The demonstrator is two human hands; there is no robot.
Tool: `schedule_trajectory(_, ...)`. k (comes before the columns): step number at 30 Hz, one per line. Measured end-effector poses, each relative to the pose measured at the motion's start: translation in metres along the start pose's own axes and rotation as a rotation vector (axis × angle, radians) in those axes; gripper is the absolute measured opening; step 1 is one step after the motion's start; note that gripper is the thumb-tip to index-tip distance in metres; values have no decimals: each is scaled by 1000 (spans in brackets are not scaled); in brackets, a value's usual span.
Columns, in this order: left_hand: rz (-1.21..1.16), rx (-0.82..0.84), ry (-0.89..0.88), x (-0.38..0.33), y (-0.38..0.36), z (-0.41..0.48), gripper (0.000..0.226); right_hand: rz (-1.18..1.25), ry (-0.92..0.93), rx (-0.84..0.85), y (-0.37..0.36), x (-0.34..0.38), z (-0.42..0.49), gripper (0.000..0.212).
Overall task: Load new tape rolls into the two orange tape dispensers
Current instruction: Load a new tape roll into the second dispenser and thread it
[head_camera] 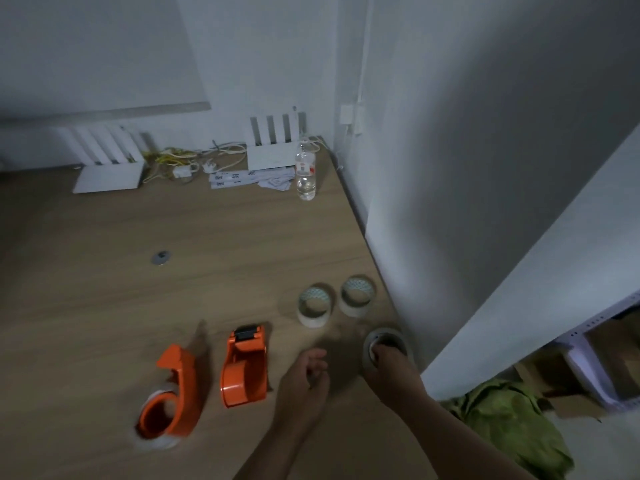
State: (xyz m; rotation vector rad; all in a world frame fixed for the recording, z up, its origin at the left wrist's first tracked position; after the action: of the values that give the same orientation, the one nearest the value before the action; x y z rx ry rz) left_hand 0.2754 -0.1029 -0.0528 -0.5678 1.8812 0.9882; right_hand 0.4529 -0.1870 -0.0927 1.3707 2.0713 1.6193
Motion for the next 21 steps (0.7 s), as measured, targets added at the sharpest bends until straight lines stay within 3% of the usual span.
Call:
schedule_trajectory(7,47,-120,-5,27,13,-6,27,-101,-7,52,6,21,-8,38)
schedule_trajectory(12,37,-139,-17,36,17,-8,30,-36,-54,55,7,21,-11,42)
schedule_trajectory(16,2,-155,-45,34,21,-5,27,165,-85,-9,21,25,-19,30)
schedule_trajectory(19,-12,-144,-63,34,30,-1,25,318,-97,-89,30,27,-22,48)
schedule_trajectory(21,-24,-144,-81,32,41,0,25,404,-93,-110,30,28,-25,47)
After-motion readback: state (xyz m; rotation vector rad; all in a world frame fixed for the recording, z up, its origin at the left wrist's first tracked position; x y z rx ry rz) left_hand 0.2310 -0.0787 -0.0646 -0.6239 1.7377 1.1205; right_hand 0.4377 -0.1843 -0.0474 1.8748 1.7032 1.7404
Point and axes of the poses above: each hand's wrist, its own z-axis towards the middle knuckle, its own y-axis out of the back of the hand, x = y × z, the point moved 4 cm from there along z, towards the middle knuckle, and after that the axes turned 1 degree about y, right-handed, at the moved point
